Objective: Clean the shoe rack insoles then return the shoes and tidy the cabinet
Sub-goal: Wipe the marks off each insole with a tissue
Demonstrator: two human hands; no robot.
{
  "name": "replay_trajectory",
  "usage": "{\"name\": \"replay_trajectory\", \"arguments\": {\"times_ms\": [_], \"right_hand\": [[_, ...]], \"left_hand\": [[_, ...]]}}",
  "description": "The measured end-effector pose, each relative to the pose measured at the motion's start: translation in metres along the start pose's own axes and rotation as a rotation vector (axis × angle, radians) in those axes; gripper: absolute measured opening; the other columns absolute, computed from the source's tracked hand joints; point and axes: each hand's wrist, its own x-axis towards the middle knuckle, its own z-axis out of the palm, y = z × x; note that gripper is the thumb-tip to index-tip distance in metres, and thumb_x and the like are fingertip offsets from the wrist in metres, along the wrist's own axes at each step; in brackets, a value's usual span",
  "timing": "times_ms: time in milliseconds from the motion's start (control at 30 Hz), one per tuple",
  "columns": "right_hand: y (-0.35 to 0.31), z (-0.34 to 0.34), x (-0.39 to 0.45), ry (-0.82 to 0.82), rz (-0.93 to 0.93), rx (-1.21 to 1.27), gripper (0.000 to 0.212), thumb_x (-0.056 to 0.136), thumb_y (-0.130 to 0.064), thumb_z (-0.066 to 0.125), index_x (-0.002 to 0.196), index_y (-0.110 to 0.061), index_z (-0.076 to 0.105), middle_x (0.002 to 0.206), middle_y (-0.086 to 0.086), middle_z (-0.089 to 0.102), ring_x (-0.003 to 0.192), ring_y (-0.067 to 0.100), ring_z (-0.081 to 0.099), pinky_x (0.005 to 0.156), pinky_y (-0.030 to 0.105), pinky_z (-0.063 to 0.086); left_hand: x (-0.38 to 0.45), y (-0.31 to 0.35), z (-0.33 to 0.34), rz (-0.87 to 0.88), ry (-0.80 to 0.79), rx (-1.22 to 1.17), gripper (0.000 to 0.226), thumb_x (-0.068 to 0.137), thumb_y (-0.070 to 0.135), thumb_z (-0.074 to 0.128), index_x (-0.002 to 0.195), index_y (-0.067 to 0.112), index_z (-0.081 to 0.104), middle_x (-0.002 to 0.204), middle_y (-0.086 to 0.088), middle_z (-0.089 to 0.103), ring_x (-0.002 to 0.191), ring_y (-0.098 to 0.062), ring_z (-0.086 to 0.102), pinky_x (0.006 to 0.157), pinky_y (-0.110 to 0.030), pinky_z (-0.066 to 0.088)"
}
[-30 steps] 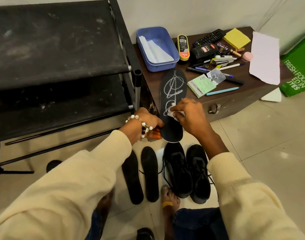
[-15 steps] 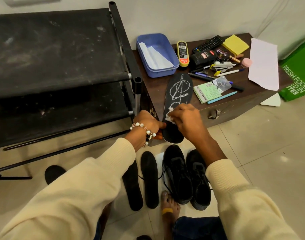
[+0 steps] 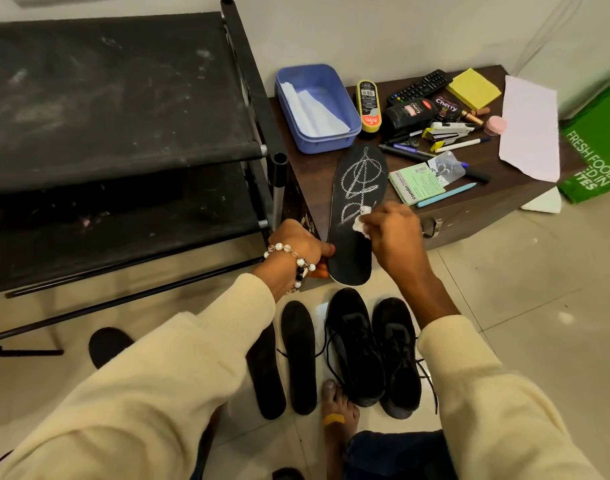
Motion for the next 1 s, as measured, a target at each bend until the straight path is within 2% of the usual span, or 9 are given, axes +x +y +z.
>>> {"name": "replay_trajectory", "arguments": {"times_ms": [67, 233, 300, 400, 467, 533, 700, 867, 1000], "right_hand": [[-0.002, 0.002, -0.001, 0.022, 0.038, -0.002, 0.028, 0.093, -0.01, 0.053, 0.119, -0.006, 0.065, 0.12, 0.015, 0.058, 0.113, 0.029, 0.048, 0.085, 0.021, 0.03], [-0.032, 0.019, -0.002, -0.051, -0.174, -0.06, 0.03, 0.095, -0.015, 0.049, 0.121, -0.014, 0.065, 0.12, 0.008, 0.056, 0.112, 0.025, 0.044, 0.084, 0.025, 0.033], [-0.028, 0.016, 0.0, -0.061, -0.186, -0.045, 0.03, 0.095, -0.017, 0.051, 0.121, -0.013, 0.065, 0.119, 0.009, 0.057, 0.111, 0.027, 0.047, 0.083, 0.026, 0.033], [-0.008, 0.009, 0.002, -0.016, -0.062, -0.042, 0.031, 0.094, -0.012, 0.053, 0.122, -0.01, 0.064, 0.12, 0.012, 0.058, 0.114, 0.029, 0.046, 0.086, 0.025, 0.03], [-0.001, 0.008, 0.002, 0.021, 0.018, -0.033, 0.03, 0.093, -0.009, 0.052, 0.121, -0.009, 0.064, 0.121, 0.013, 0.057, 0.114, 0.029, 0.045, 0.087, 0.025, 0.032], [-0.008, 0.009, -0.001, 0.025, 0.013, -0.043, 0.031, 0.094, -0.009, 0.051, 0.122, -0.009, 0.063, 0.122, 0.012, 0.056, 0.115, 0.028, 0.044, 0.086, 0.024, 0.032], [-0.031, 0.017, -0.008, -0.092, -0.224, -0.074, 0.03, 0.094, -0.016, 0.049, 0.119, -0.014, 0.066, 0.117, 0.008, 0.057, 0.111, 0.026, 0.047, 0.083, 0.027, 0.037], [-0.009, 0.007, 0.001, -0.041, -0.079, -0.057, 0.033, 0.094, -0.01, 0.05, 0.125, -0.012, 0.062, 0.123, 0.01, 0.057, 0.116, 0.028, 0.045, 0.088, 0.027, 0.033], [-0.012, 0.011, -0.001, -0.015, 0.002, -0.061, 0.034, 0.094, -0.009, 0.051, 0.127, -0.013, 0.06, 0.126, 0.01, 0.053, 0.117, 0.026, 0.044, 0.089, 0.022, 0.031]], "left_hand": [[0.0, 0.0, 0.001, -0.001, 0.004, 0.002, 0.021, 0.082, 0.007, 0.074, 0.094, -0.007, 0.064, 0.066, -0.014, 0.067, 0.042, -0.017, 0.065, 0.042, -0.027, 0.054], [0.0, 0.0, 0.001, 0.014, 0.03, 0.059, 0.027, 0.079, 0.011, 0.076, 0.098, -0.006, 0.067, 0.092, -0.021, 0.071, 0.083, -0.033, 0.071, 0.079, -0.044, 0.059], [-0.001, 0.0, 0.0, 0.014, 0.015, 0.05, 0.026, 0.08, 0.01, 0.076, 0.097, -0.006, 0.066, 0.09, -0.021, 0.071, 0.079, -0.033, 0.072, 0.075, -0.043, 0.06], [-0.002, 0.001, 0.0, 0.0, 0.004, 0.019, 0.021, 0.082, 0.008, 0.074, 0.093, -0.007, 0.065, 0.072, -0.016, 0.069, 0.051, -0.021, 0.068, 0.052, -0.033, 0.06], [-0.003, 0.002, 0.0, -0.005, -0.001, 0.009, 0.02, 0.083, 0.007, 0.073, 0.093, -0.008, 0.065, 0.068, -0.014, 0.067, 0.043, -0.017, 0.064, 0.046, -0.029, 0.057], [-0.003, 0.002, 0.001, -0.009, -0.004, 0.008, 0.021, 0.083, 0.008, 0.073, 0.095, -0.007, 0.064, 0.074, -0.016, 0.069, 0.053, -0.021, 0.068, 0.053, -0.033, 0.06], [-0.002, 0.0, 0.0, 0.04, 0.02, 0.059, 0.033, 0.083, 0.007, 0.069, 0.111, -0.008, 0.062, 0.107, -0.025, 0.067, 0.096, -0.035, 0.068, 0.084, -0.045, 0.058], [-0.004, 0.002, -0.001, -0.006, -0.027, 0.016, 0.026, 0.083, 0.008, 0.073, 0.101, -0.008, 0.064, 0.086, -0.021, 0.071, 0.069, -0.028, 0.071, 0.062, -0.04, 0.061], [-0.004, 0.002, -0.001, -0.02, -0.028, 0.008, 0.025, 0.084, 0.007, 0.072, 0.102, -0.009, 0.063, 0.084, -0.019, 0.07, 0.064, -0.026, 0.07, 0.056, -0.035, 0.06]]}}
